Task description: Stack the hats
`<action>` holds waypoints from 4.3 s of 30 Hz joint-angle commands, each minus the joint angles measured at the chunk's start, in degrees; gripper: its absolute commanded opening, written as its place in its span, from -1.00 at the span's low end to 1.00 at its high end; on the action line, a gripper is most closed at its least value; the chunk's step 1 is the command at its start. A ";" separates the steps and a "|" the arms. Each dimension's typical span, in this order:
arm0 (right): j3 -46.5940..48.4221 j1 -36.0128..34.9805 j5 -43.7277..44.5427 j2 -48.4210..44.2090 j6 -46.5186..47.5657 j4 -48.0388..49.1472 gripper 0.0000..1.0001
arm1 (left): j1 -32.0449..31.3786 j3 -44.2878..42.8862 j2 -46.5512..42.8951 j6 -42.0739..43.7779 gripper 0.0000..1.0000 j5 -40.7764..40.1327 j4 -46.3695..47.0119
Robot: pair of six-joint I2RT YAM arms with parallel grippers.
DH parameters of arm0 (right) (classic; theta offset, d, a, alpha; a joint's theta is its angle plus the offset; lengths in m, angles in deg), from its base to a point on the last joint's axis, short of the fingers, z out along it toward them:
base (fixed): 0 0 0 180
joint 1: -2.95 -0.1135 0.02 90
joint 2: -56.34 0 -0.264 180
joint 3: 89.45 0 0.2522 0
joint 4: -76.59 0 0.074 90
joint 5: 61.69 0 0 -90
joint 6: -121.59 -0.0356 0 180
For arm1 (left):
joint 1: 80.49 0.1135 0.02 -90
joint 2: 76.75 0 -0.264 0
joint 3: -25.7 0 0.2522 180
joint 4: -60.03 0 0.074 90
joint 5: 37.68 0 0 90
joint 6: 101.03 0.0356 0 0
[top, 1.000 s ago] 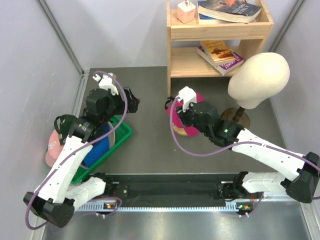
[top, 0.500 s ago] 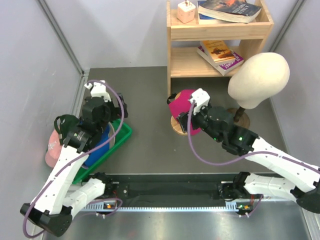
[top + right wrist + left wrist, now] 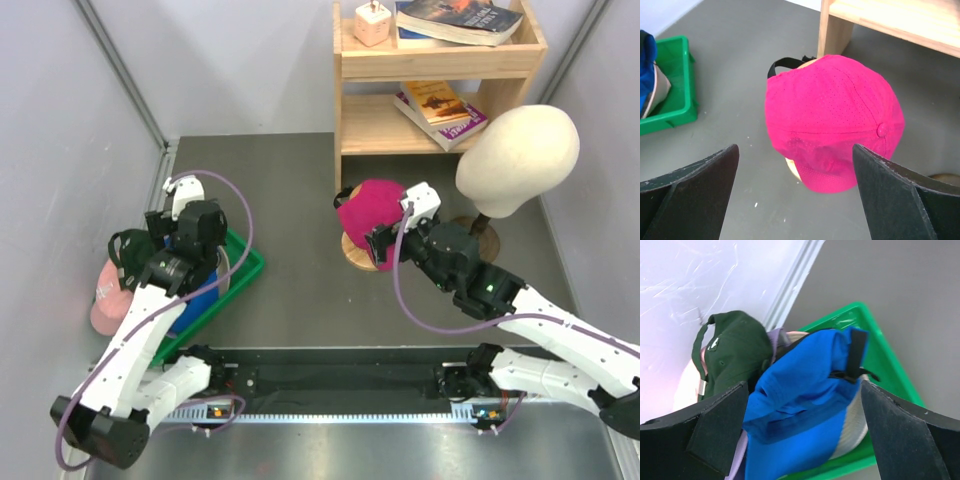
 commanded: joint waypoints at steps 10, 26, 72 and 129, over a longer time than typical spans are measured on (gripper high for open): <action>-2.04 1.34 -3.92 -4.42 -1.51 4.16 0.91 | 9.18 -1.38 11.88 0.77 0.93 1.48 2.65; -2.74 1.60 -4.97 -6.00 -1.77 4.34 0.92 | 11.90 -0.85 16.19 1.20 0.18 -0.02 2.47; -2.46 1.34 -33.53 -3.62 -6.78 17.07 0.92 | 11.81 -27.05 2.12 -23.38 -1.00 88.49 33.19; 4.91 -8.50 32.72 5.42 25.99 19.19 -1.00 | 2.85 -24.14 1.86 -18.23 0.68 49.82 18.31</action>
